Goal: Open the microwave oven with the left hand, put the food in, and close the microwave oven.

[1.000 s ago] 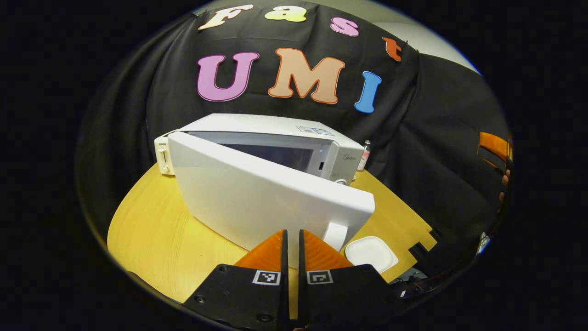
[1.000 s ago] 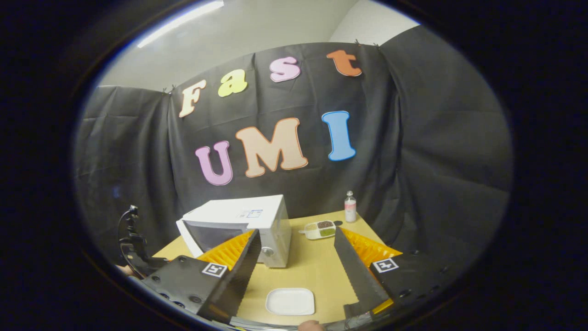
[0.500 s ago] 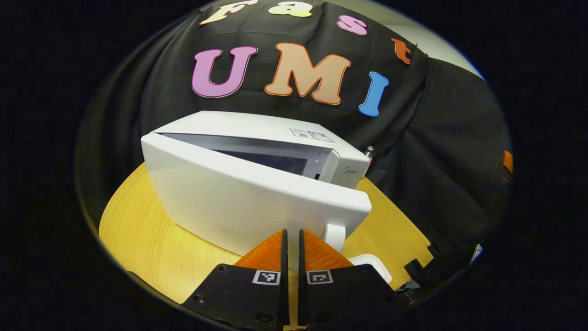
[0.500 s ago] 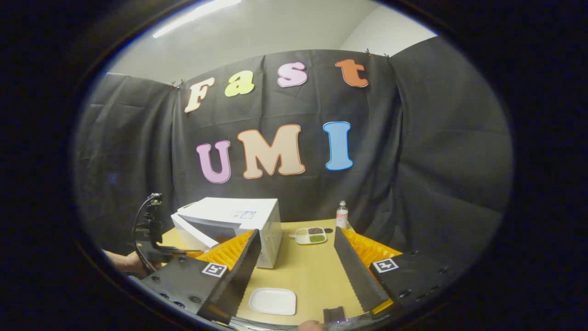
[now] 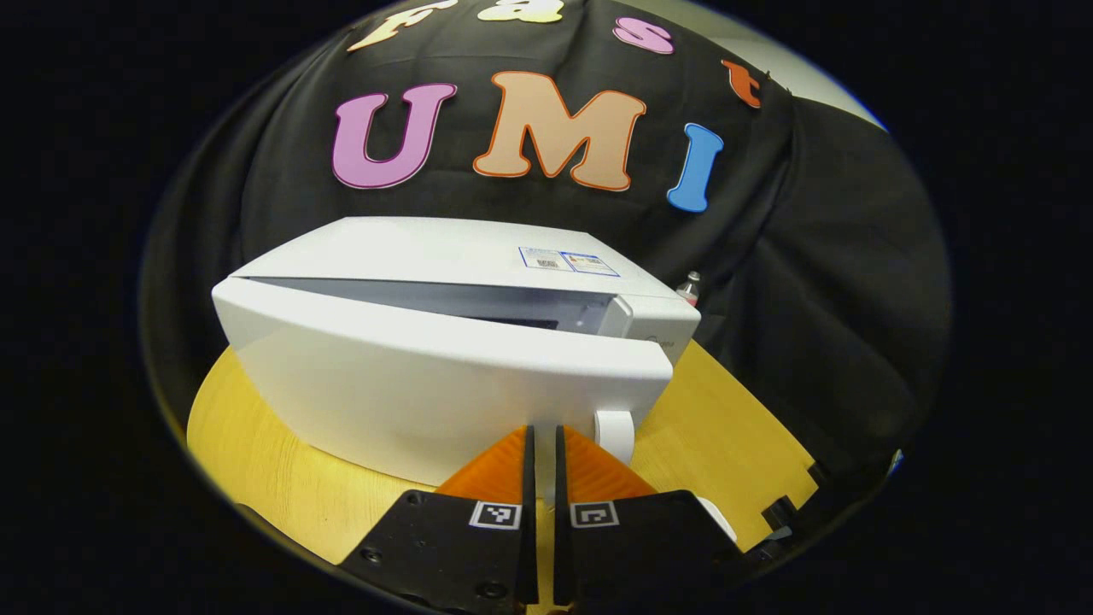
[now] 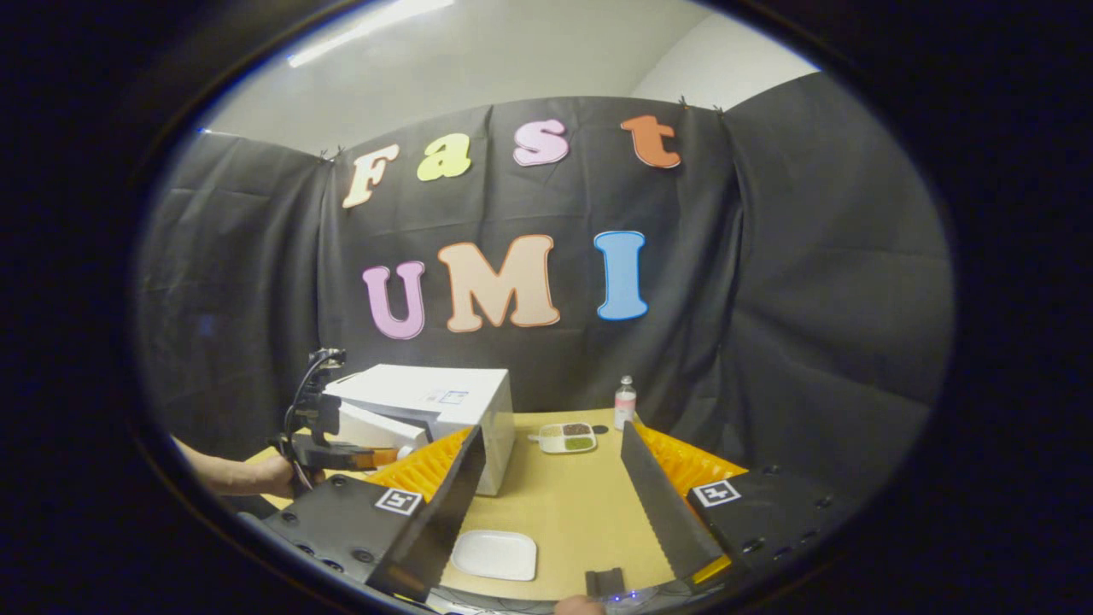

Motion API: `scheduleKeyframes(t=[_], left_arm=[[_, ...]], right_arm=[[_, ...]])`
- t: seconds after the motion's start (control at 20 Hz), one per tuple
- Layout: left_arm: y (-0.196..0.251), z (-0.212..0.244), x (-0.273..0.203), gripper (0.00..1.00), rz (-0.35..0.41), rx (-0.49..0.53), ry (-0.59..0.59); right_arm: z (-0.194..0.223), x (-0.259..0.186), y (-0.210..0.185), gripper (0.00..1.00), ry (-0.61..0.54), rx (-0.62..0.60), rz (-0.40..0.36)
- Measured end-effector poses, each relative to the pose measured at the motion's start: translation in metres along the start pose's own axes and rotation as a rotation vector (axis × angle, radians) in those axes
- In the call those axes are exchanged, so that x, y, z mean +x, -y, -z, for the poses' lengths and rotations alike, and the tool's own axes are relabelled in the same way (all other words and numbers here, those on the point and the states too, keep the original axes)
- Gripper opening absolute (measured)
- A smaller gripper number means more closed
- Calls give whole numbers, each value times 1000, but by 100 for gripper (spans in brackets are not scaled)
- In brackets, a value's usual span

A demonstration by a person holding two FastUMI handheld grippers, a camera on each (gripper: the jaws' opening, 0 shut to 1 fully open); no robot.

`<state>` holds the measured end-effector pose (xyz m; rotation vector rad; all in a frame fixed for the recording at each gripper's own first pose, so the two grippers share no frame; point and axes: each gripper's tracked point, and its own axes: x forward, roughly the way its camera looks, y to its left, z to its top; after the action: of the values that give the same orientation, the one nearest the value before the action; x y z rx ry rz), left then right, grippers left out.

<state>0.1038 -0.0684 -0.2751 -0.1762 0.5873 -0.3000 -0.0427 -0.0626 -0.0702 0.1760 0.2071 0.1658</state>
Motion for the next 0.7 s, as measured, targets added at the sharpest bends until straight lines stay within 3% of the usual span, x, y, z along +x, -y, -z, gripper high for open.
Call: scheduleKeyframes(t=[0.3, 0.35, 0.5, 0.55, 0.7], left_arm=[[0, -18, 37, 7, -23, 20, 22], [0, -10, 36, 6, -38, 8, -7], [-6, -20, 48, 6, -48, 25, 38], [-2, -11, 45, 5, -46, 3, -5], [-2, -21, 38, 6, -57, 17, 10]], right_arm=[[-2, -1, 11, 98, 5, -2, 20], [-1, 0, 12, 89, 4, -1, 22], [-2, 5, 10, 89, 4, 9, 12], [-3, 7, 7, 89, 5, 11, 1], [-4, 16, -1, 89, 7, 8, -21]])
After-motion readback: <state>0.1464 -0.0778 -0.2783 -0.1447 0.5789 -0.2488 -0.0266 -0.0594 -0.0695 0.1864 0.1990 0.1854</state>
